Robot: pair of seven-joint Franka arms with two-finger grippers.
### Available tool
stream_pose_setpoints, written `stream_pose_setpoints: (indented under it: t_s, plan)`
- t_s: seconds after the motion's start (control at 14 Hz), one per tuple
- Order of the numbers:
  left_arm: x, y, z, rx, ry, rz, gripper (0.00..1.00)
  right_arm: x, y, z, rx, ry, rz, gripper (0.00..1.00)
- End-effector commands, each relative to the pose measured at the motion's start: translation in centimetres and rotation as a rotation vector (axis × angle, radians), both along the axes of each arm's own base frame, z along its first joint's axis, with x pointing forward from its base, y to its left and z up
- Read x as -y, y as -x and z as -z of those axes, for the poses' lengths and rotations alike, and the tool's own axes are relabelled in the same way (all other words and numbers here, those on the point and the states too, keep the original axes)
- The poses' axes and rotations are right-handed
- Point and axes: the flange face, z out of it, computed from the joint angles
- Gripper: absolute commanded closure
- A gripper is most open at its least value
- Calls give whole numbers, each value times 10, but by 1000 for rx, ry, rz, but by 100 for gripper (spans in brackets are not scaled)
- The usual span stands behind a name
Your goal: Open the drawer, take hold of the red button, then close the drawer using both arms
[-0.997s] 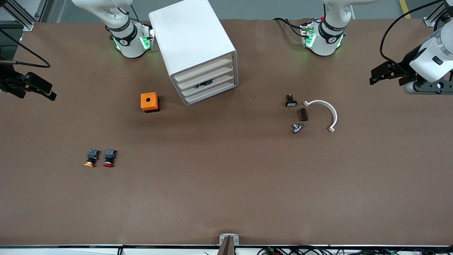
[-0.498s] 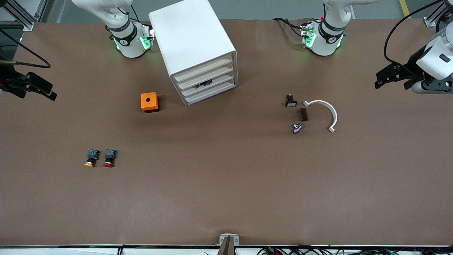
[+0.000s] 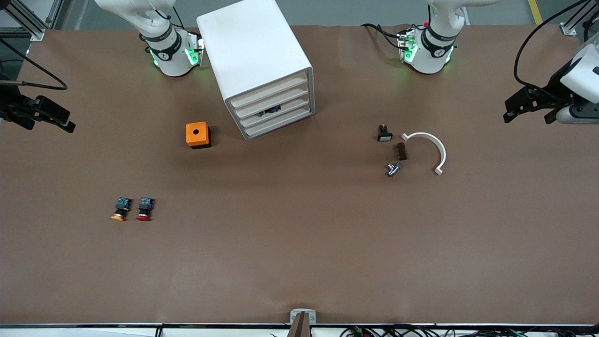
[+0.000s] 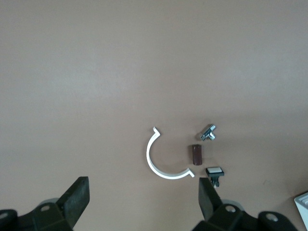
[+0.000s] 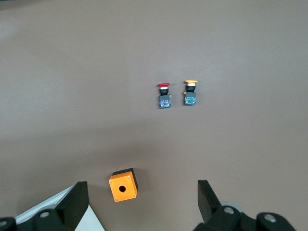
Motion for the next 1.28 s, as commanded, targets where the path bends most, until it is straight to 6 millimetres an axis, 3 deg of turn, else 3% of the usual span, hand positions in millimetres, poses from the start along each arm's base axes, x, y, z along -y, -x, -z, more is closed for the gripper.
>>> stream_pose_setpoints:
  t_s: [0.0,0.21,1.21]
  plan:
    - [2,-10,-20,34,-20,21,0,0,0,-2,-7,13,6,0]
    - [-2,-9,-29,33,-10,8,0,0,0,0,-10,13,8,0]
    - [2,0,-20,-61,-13,17,0,-1,0,0,-10,13,8,0]
